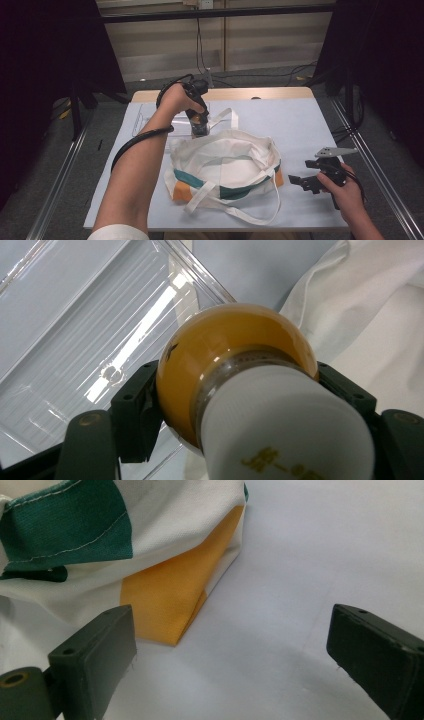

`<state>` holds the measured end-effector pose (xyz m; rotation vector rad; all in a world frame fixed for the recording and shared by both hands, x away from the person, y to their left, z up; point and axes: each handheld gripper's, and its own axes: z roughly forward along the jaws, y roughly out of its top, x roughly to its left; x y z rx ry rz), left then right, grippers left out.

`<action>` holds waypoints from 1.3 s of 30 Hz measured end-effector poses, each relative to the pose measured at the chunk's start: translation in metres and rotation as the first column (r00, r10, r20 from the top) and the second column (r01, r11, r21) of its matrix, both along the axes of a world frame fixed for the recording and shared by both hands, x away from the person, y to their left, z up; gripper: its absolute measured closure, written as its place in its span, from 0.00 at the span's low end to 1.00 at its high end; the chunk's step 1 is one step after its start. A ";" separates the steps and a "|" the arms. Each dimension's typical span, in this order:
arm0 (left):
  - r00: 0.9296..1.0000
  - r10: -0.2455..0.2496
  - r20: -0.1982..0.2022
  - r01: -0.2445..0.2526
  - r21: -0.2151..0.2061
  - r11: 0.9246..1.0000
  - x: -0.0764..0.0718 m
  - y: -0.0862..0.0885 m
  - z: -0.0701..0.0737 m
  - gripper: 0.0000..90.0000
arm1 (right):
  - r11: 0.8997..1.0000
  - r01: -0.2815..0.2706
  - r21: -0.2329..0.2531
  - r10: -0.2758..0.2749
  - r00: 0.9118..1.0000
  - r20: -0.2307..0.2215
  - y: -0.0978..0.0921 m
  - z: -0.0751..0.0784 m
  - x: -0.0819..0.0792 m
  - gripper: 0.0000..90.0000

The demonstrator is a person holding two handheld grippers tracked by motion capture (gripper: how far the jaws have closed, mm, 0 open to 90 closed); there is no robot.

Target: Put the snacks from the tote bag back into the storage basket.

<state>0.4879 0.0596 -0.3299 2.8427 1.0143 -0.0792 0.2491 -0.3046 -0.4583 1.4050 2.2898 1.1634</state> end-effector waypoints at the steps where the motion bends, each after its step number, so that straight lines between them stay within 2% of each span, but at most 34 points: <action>1: 1.000 -0.003 -0.004 0.003 -0.002 1.000 0.000 0.000 0.000 0.33 | 1.000 -0.001 -0.001 0.001 1.000 0.000 0.000 0.000 0.000 0.06; 6: 1.000 -0.010 -0.005 0.010 0.004 1.000 0.001 0.000 -0.002 0.33 | 1.000 -0.005 -0.004 0.005 1.000 0.001 0.000 -0.001 0.000 0.06; 8: 1.000 0.005 0.000 -0.005 -0.003 1.000 0.000 0.000 -0.003 0.33 | 1.000 -0.007 -0.005 0.007 1.000 0.002 0.001 0.000 0.001 0.06; 20: 1.000 0.000 -0.009 0.000 -0.003 1.000 0.001 0.000 -0.006 0.33 | 1.000 -0.007 -0.007 0.007 1.000 0.001 0.001 -0.001 0.001 0.06; 22: 1.000 0.009 -0.001 -0.009 -0.009 1.000 0.001 0.000 -0.008 0.33 | 1.000 -0.004 -0.007 0.004 1.000 0.005 0.000 0.000 0.001 0.06; 27: 1.000 -0.007 -0.009 0.007 0.001 1.000 0.001 0.000 -0.010 0.33 | 1.000 0.000 -0.006 0.000 1.000 0.003 0.000 0.000 0.000 0.06; 31: 1.000 0.009 -0.010 -0.009 -0.002 1.000 0.000 0.001 -0.012 0.33 | 1.000 -0.006 -0.008 0.006 1.000 0.007 0.001 0.000 0.000 0.06; 36: 1.000 -0.002 -0.020 0.002 -0.002 1.000 0.001 0.003 -0.013 0.33 | 1.000 -0.008 -0.009 0.008 1.000 0.003 0.001 -0.001 0.001 0.06; 39: 1.000 0.013 -0.023 -0.013 -0.009 1.000 0.000 0.004 -0.015 0.33 | 1.000 -0.010 -0.010 0.010 1.000 0.001 0.001 -0.001 0.001 0.06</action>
